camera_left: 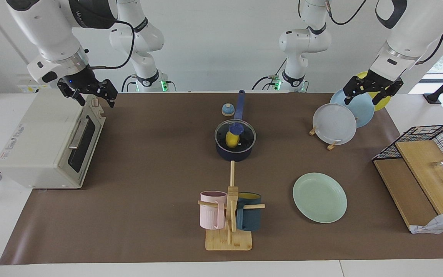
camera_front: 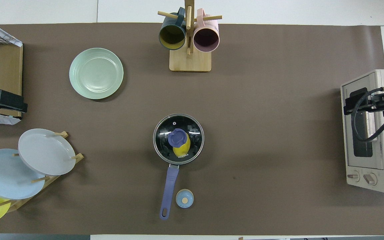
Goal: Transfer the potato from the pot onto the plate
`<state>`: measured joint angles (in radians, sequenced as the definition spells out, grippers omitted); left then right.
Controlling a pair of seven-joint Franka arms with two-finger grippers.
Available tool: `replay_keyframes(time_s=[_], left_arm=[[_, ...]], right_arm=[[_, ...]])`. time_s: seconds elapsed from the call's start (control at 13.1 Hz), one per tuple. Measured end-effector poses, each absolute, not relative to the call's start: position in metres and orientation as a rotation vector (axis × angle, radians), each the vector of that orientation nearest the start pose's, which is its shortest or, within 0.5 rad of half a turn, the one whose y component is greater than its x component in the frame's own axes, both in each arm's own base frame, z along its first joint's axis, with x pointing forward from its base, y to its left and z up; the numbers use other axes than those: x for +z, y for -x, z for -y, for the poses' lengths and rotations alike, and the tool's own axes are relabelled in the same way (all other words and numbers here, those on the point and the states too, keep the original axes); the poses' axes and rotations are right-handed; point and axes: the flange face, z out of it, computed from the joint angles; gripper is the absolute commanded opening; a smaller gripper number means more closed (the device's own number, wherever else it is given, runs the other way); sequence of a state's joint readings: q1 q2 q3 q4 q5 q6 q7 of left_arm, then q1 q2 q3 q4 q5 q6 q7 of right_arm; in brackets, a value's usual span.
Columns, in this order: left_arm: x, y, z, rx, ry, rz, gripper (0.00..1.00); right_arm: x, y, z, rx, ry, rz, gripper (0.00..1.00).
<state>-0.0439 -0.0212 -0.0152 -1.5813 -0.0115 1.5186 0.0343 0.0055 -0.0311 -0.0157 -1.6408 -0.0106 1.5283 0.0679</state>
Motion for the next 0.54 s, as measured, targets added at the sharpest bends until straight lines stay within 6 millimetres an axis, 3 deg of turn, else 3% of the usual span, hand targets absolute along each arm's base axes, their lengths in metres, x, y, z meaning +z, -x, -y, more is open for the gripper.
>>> replay_keyframes(time_s=[0.54], left_arm=[[0.6267, -0.5413, 0.0334, 0.066, 3.148, -0.148, 1.0]], right_arm=[[0.605, -0.5386, 0.0018, 0.128, 3.15, -0.109, 1.0]])
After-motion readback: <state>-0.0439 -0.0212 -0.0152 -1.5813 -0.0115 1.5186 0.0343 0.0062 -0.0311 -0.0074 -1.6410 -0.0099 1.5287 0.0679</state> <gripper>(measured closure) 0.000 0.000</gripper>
